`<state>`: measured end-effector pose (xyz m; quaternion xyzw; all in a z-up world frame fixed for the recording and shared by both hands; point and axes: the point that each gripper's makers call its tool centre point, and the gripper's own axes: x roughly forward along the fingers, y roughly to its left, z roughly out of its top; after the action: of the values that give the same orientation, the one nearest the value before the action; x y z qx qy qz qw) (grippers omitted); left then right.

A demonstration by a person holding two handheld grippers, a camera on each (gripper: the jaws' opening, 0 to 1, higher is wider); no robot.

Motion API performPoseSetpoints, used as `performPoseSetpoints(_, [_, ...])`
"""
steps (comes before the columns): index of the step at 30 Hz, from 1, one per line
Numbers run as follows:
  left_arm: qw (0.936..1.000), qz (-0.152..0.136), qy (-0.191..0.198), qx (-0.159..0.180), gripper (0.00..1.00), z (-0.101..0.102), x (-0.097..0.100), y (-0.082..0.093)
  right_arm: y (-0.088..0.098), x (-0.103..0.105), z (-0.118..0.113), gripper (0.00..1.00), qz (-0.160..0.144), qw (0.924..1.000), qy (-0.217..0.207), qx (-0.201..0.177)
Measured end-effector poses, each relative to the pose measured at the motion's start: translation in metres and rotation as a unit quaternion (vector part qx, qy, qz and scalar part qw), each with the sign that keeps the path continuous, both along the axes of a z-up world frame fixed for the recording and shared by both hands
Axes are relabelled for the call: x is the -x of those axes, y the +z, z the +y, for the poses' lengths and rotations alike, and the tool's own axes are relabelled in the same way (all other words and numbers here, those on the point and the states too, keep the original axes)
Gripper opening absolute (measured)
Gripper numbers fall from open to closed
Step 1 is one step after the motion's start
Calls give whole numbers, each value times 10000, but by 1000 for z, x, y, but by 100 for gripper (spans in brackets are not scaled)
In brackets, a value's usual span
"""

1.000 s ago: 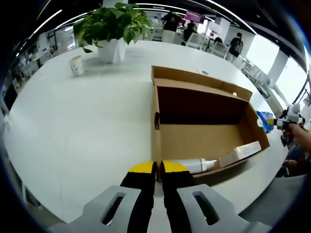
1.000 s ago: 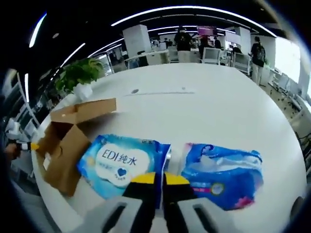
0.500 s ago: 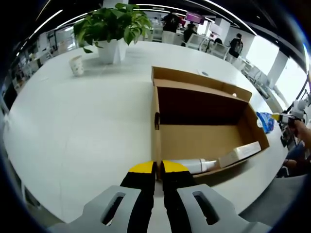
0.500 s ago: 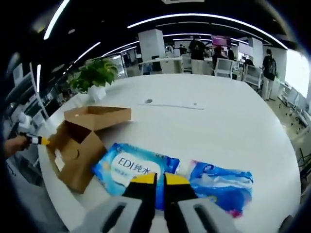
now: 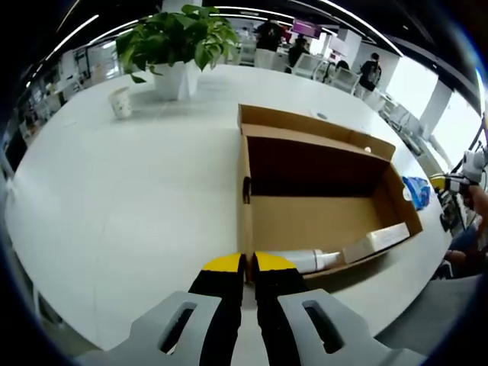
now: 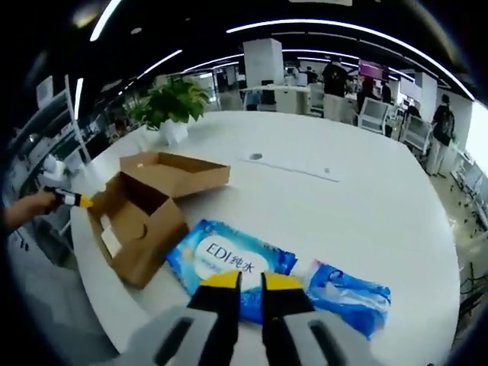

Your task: Operate the shoe box by opening the lid, removing the specified soft item, and placing it in the target area until the item is outside and the box remains undamaged.

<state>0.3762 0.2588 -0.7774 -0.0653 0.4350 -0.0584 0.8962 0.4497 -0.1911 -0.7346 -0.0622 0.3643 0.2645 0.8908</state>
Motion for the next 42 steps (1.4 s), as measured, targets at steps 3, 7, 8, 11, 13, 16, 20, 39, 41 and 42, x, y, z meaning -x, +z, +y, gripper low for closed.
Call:
performPoseSetpoints(3, [10000,4,-1,-2,2,2,-2,-1,8,7,14,10,32,9993,359,36])
performPoseSetpoints(7, [10000,-4,9,11,2,3,-3,-2,18,14,31,11,39,9969,784,5])
performPoseSetpoints(8, [10000,-7,12,14,2,3,-3,-2,20,15,33,12,50,9962,869,21])
performPoseSetpoints(11, [10000,4,16,7,2,3,-4,-2,28,19,47,14,73,9940,1088,-35])
performPoseSetpoints(13, [10000,11,13,-12,2,4,-5,-3,30,22,53,14,85,9927,1206,-29])
performPoseSetpoints(16, [10000,13,13,-20,2,5,-5,-3,34,23,61,15,93,9906,1362,-84])
performPoseSetpoints(20, [10000,23,14,-11,2,6,-6,-4,42,30,81,18,52,9826,1836,-272])
performPoseSetpoints(39, [10000,73,14,-33,2,5,-5,-4,41,49,143,32,241,9415,3322,-520])
performPoseSetpoints(41, [10000,71,26,-26,2,5,-5,-3,39,50,148,35,259,9384,3395,-582])
performPoseSetpoints(42, [10000,69,28,-29,2,4,-4,-3,38,51,151,35,255,9367,3441,-602])
